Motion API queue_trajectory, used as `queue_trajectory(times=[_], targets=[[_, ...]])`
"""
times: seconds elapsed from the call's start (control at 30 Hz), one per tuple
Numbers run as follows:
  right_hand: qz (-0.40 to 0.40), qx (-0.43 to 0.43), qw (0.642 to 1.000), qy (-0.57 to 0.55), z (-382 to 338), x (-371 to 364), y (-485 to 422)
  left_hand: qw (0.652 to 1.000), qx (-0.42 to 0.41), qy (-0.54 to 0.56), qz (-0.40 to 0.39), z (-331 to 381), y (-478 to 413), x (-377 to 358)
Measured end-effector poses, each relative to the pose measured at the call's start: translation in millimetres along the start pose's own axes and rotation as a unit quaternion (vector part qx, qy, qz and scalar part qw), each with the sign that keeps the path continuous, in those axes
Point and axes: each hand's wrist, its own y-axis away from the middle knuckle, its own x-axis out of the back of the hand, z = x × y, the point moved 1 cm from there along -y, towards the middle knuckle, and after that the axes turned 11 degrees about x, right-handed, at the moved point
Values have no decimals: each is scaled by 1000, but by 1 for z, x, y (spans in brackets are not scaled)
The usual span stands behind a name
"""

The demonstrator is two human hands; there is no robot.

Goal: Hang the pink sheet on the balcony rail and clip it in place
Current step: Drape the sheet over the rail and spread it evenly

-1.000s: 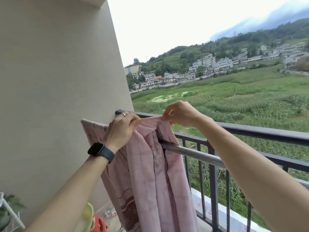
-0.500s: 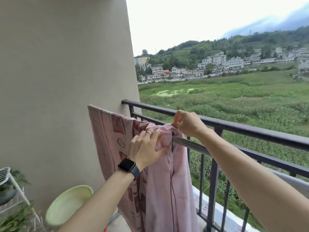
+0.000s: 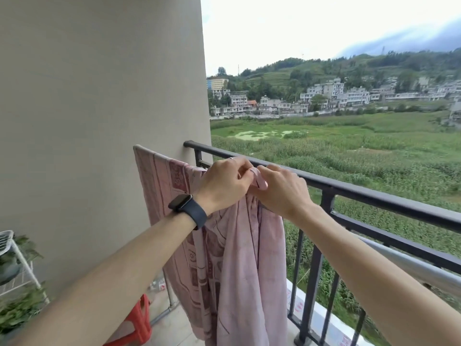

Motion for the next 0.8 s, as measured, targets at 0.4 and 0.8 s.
queue_trajectory(times=[0.4,0.8], targets=[[-174,-218,954,111,53,89,33,996,-52,53,-55,93,17,-13],[-40,-190,976,102,38,133,118,996,-7,-60,63,98,122,-24]])
